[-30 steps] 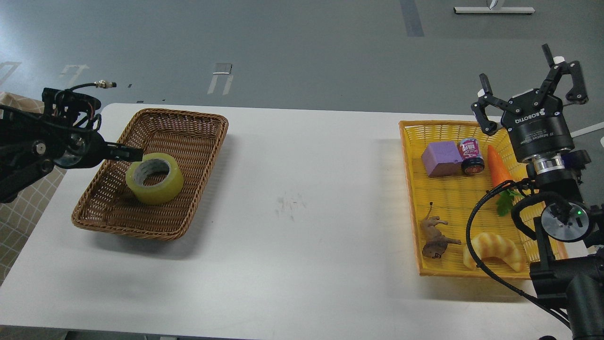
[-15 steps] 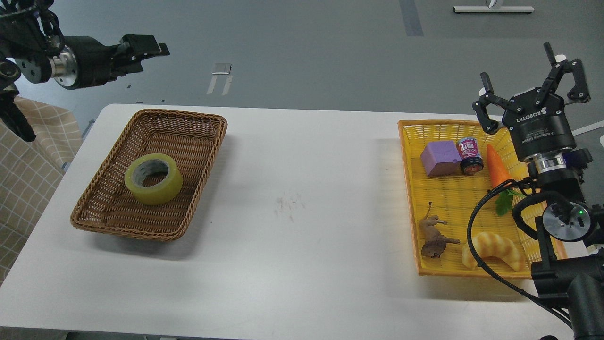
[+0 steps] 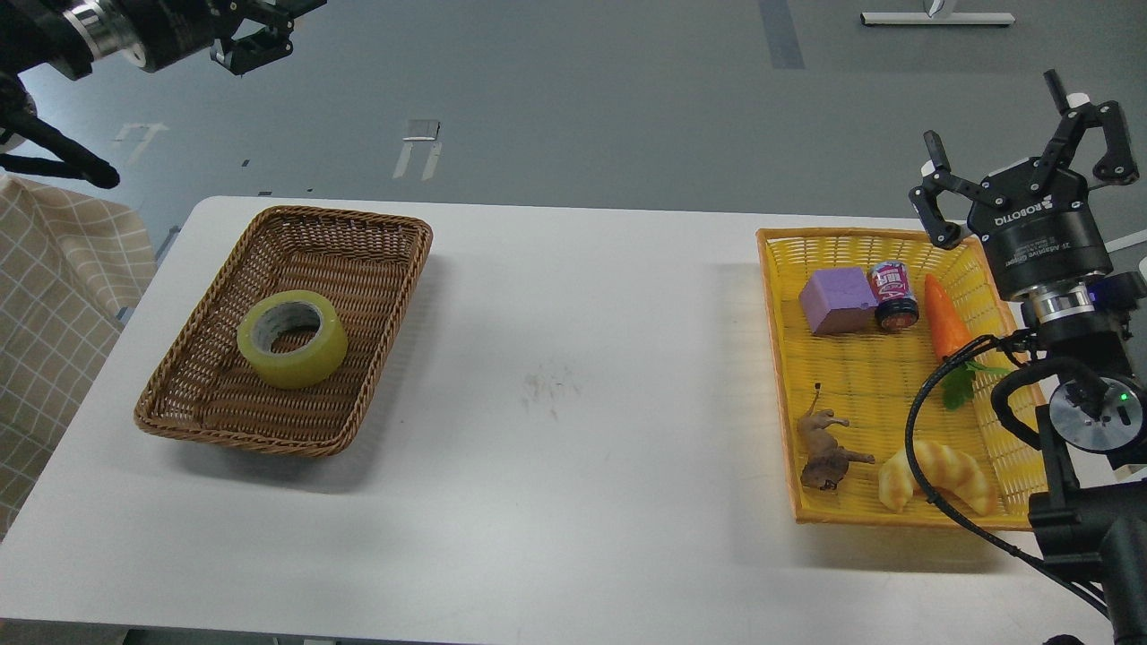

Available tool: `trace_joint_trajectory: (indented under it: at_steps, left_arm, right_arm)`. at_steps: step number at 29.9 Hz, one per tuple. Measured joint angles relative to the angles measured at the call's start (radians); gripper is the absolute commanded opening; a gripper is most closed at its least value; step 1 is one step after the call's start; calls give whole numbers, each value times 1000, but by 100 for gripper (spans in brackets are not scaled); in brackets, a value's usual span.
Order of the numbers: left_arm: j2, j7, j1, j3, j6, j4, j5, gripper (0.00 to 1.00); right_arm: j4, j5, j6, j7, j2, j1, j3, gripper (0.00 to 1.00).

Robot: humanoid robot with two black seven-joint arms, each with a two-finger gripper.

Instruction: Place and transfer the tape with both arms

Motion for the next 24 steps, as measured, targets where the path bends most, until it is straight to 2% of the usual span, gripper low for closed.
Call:
trace_joint_trajectory:
  at_steps: [5, 9, 17, 24]
  left_arm:
    - [-20, -56, 54, -28, 0, 4, -90, 98]
    - [-43, -94, 129, -112, 0, 4, -101, 98]
    - [-116, -101, 308, -360, 0, -1, -102, 98]
    - [-177, -90, 392, -398, 0, -6, -100, 98]
  right_arm:
    - [0, 0, 0, 0, -27, 12, -2, 100]
    - [-2, 0, 0, 0, -41, 28, -2, 100]
    - [-14, 0, 0, -8, -43, 63, -5, 100]
    - [-48, -2, 0, -11, -41, 136, -88, 100]
